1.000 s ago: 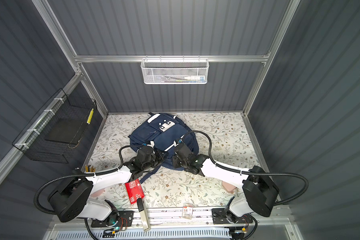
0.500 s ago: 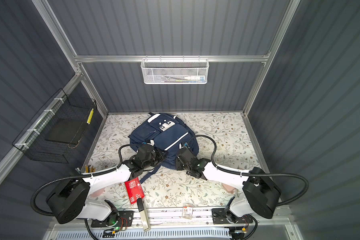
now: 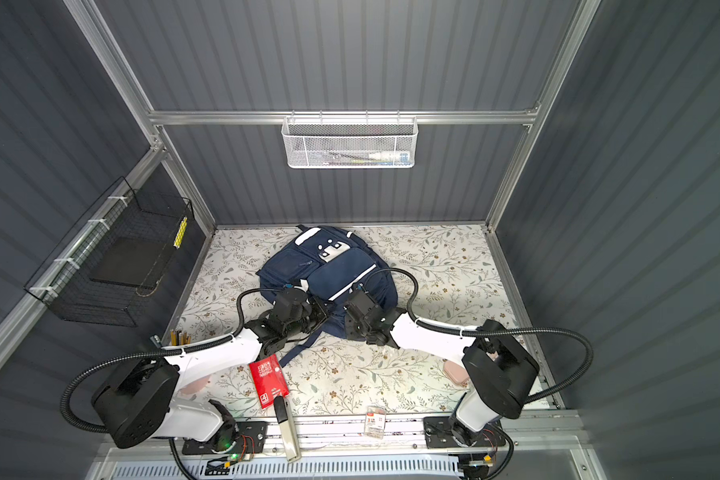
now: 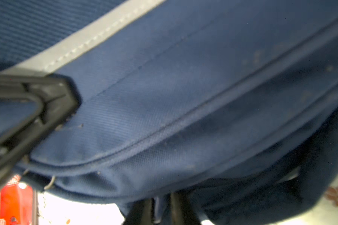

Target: Pack the student bag

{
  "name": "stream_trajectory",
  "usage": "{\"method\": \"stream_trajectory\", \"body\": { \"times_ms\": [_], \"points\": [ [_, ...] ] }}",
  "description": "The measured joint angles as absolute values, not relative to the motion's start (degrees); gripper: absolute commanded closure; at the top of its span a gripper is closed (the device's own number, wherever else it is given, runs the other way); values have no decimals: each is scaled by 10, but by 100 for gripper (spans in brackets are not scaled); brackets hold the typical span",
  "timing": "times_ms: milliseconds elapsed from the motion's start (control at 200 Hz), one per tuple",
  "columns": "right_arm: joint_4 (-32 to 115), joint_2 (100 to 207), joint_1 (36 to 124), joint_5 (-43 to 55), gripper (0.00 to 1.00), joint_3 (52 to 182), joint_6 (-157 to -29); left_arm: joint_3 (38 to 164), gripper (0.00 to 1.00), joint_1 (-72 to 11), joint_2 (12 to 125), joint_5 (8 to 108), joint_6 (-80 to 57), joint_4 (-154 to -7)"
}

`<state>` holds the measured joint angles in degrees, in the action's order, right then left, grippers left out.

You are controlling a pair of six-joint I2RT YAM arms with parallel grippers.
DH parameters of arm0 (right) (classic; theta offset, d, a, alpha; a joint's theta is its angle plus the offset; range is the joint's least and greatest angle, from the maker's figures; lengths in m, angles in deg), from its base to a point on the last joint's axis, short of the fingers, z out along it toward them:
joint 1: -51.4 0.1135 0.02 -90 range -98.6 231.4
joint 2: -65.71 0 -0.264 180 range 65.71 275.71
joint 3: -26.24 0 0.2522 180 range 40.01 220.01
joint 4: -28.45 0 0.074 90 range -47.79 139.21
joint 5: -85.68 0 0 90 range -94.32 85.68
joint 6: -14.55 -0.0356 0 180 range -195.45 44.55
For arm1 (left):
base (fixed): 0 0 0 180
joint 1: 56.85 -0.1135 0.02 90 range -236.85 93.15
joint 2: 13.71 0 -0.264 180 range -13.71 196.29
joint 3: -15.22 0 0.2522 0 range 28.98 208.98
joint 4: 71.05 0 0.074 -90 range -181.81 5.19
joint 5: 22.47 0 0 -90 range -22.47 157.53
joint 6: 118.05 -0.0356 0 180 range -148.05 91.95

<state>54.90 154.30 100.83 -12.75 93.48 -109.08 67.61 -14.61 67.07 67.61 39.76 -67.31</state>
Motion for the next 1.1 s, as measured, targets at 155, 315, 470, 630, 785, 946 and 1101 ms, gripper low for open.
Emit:
{"method": "stream_trajectory", "body": {
  "times_ms": [155,315,470,630,785,946,1101],
  "points": [
    [578,1514,983,-108,95,942,-1058,676,77,-145,653,667,397,-672],
    [604,1517,963,-70,98,955,-1021,676,77,-145,653,662,397,-672],
    [620,1517,931,3,100,956,-968,671,46,-147,650,661,394,-670],
    [692,1524,922,49,99,998,-917,667,36,-149,645,658,394,-657],
    [770,1538,961,45,98,1063,-906,647,35,-142,648,651,416,-625],
    [806,1556,984,16,94,1097,-914,642,60,-124,660,653,434,-610],
    [801,1573,990,-7,100,1086,-916,641,93,-123,677,659,434,-607]
  ]
}}
